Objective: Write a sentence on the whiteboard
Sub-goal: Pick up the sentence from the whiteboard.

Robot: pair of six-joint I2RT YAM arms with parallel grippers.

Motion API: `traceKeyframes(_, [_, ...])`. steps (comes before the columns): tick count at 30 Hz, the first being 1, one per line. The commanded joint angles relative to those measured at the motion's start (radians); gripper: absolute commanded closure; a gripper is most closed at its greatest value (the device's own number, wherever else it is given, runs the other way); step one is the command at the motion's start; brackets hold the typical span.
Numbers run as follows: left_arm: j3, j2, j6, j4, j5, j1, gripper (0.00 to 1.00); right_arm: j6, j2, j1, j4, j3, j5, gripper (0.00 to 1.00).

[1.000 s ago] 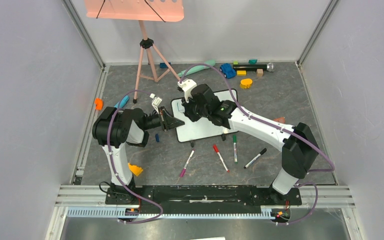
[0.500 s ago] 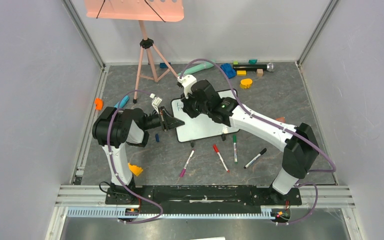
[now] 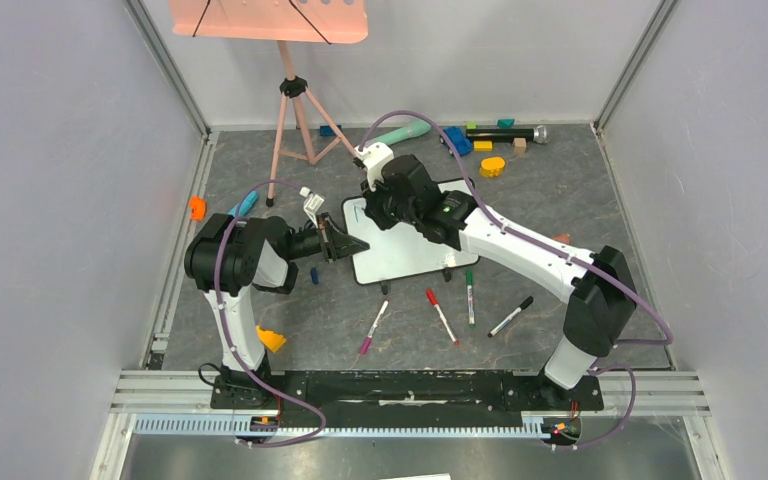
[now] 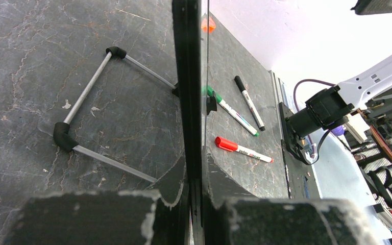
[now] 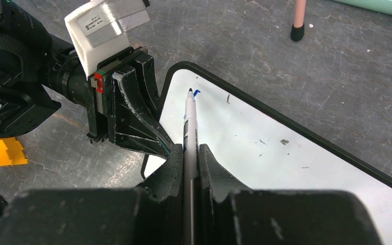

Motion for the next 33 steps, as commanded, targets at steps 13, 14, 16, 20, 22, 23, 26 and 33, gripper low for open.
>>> traceKeyframes(13, [-0.018, 0.028, 0.166, 0.037, -0.023, 0.002, 0.98, -0.021, 0.021, -0.003, 0.021, 0.043, 0.023, 1.00])
traceKeyframes(14, [-0.019, 0.028, 0.166, 0.037, -0.024, 0.002, 0.98, -0.021, 0.017, -0.002, 0.020, 0.037, 0.024, 1.00])
traceKeyframes(16, [-0.017, 0.028, 0.166, 0.036, -0.024, 0.002, 0.98, -0.021, 0.016, -0.003, 0.019, 0.029, 0.027, 1.00])
traceKeyframes(20, [-0.017, 0.029, 0.164, 0.036, -0.026, 0.002, 0.98, -0.021, 0.019, -0.003, 0.016, 0.020, 0.032, 1.00])
traceKeyframes(22, [-0.017, 0.029, 0.164, 0.036, -0.025, 0.002, 0.98, -0.023, 0.022, -0.003, 0.016, 0.020, 0.035, 1.00])
traceKeyframes(23, [-0.017, 0.030, 0.163, 0.037, -0.026, 0.002, 0.98, -0.023, 0.025, -0.002, 0.016, 0.019, 0.036, 1.00])
traceKeyframes(26, [-0.018, 0.029, 0.164, 0.036, -0.026, 0.002, 0.98, -0.023, 0.029, -0.003, 0.017, 0.020, 0.043, 1.00])
traceKeyframes(33, [-0.016, 0.029, 0.164, 0.036, -0.026, 0.001, 0.98, -0.025, 0.041, -0.003, 0.013, 0.025, 0.066, 1.00])
